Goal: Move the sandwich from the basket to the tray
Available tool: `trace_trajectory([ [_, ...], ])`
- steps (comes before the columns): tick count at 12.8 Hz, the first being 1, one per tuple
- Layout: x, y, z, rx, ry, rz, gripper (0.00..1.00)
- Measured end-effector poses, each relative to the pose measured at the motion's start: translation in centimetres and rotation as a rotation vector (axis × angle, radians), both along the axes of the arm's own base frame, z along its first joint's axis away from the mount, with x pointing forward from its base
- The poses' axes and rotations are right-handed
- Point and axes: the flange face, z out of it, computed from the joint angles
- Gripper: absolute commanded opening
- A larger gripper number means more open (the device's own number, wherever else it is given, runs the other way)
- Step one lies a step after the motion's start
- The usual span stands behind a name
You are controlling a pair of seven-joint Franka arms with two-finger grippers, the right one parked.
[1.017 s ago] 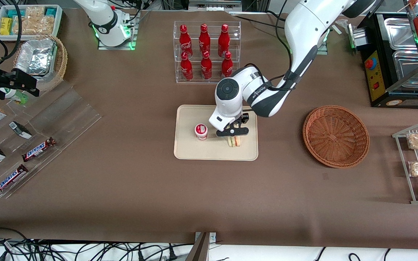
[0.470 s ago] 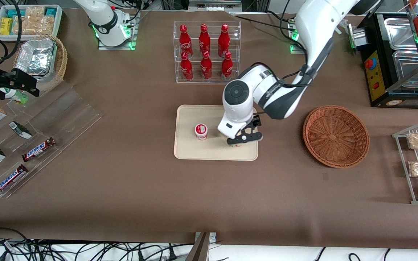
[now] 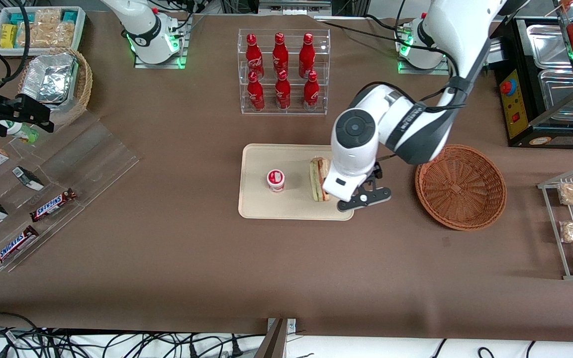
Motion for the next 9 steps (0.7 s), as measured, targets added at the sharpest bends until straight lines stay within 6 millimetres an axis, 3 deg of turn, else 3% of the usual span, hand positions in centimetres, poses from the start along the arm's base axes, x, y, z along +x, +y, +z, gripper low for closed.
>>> trace_trajectory([
  [2, 1.3, 3.7, 3.0, 0.015, 0.053, -0.034, 1.00],
  [6, 3.5, 13.0, 10.3, -0.032, 0.166, -0.186, 1.00],
  [9, 4.9, 19.9, 12.7, -0.081, 0.183, -0.306, 1.00],
])
